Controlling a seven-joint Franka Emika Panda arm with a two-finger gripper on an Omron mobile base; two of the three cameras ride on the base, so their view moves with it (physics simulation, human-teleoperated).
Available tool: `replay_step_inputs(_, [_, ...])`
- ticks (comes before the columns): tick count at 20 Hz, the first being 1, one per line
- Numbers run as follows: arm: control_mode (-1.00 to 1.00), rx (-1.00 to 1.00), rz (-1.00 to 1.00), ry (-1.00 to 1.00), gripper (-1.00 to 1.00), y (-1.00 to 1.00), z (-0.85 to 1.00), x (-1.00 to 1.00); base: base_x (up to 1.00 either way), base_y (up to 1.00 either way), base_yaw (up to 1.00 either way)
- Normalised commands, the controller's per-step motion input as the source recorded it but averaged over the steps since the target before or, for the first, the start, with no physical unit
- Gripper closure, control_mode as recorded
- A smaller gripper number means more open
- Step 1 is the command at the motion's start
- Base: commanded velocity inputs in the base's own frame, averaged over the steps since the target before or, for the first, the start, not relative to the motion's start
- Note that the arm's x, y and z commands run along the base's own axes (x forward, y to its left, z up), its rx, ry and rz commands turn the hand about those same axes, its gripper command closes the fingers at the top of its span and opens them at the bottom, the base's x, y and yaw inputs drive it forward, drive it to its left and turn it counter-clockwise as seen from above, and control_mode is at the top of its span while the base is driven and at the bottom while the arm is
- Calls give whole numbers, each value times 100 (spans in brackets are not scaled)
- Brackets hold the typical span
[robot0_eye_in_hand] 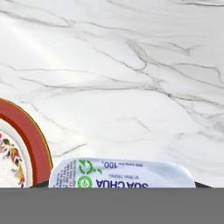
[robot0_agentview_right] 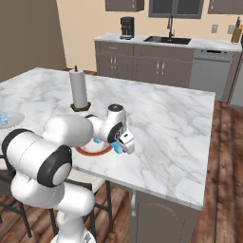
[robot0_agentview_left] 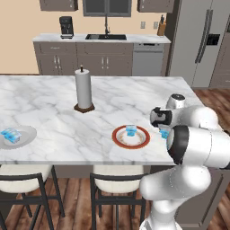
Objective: Place two yogurt containers on each plate.
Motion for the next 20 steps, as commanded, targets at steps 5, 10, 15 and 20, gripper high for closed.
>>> replay_step_inputs(5, [-100,16,7,4,100,88,55,-9,0,0,0])
replay_step_inputs(10, [-100,2,28,4,100,55,59,-2,0,0,0])
replay_step_inputs(15, [-100,-1,38,6,100,42,16,0,0,0,0])
replay_step_inputs(20, [-100,0,37,9,100,43,-15,16,0,0,0])
